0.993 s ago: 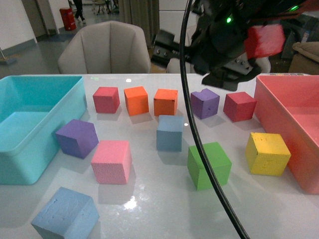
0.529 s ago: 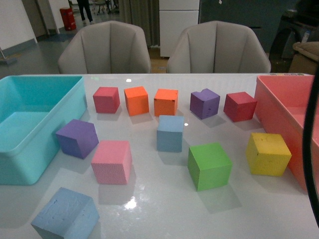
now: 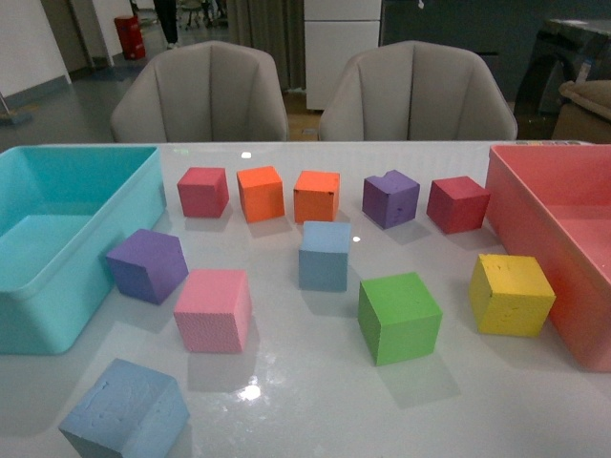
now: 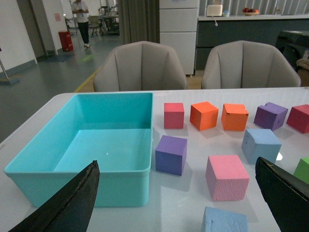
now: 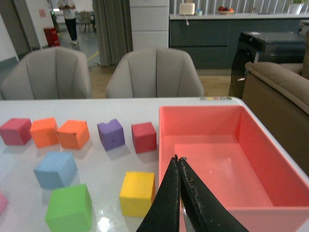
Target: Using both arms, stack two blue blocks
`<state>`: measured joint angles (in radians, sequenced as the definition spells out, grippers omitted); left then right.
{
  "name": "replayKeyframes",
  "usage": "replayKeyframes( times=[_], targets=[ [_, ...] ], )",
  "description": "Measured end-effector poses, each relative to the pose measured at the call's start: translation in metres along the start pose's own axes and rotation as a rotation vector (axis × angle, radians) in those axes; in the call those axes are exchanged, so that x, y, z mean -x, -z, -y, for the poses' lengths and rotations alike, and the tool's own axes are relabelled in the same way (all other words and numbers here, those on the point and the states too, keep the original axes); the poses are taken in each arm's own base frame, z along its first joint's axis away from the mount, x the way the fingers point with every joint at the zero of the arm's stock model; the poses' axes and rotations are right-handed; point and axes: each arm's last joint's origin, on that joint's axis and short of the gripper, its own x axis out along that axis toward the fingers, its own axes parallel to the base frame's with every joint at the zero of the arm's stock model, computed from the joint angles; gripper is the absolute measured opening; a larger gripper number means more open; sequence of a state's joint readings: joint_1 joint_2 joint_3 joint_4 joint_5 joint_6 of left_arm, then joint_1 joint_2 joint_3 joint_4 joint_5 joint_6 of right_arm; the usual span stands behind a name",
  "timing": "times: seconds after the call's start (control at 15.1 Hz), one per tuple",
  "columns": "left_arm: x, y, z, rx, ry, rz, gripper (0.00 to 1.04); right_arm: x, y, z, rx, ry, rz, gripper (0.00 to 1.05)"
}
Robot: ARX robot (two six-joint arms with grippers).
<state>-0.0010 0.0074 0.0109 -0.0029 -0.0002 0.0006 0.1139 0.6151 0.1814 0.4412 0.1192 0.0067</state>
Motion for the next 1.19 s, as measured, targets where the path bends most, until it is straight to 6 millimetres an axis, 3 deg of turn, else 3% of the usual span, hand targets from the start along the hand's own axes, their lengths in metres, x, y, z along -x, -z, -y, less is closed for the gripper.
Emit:
replayKeyframes(
  times=[0.2, 0.4, 0.79, 1.19],
  targets=[
    [0.000, 0.000, 0.000, 0.000, 0.000, 0.000, 0.98, 0.012, 0.014, 0.015, 0.001, 0.014, -0.005, 0.02],
    [0.000, 0.000, 0.000, 0.000, 0.000, 0.000, 0.98, 0.020, 0.026, 0.014, 0.001, -0.005, -0.018, 0.02],
    [0.000, 0.000, 0.000, 0.000, 0.000, 0.000, 0.98, 0.032, 0.038, 0.014, 0.002, -0.005, -0.003, 0.02],
    [0.000, 0.000, 0.000, 0.000, 0.000, 0.000, 0.98, 0.039, 0.037, 0.014, 0.002, -0.005, 0.006, 0.02]
  ],
)
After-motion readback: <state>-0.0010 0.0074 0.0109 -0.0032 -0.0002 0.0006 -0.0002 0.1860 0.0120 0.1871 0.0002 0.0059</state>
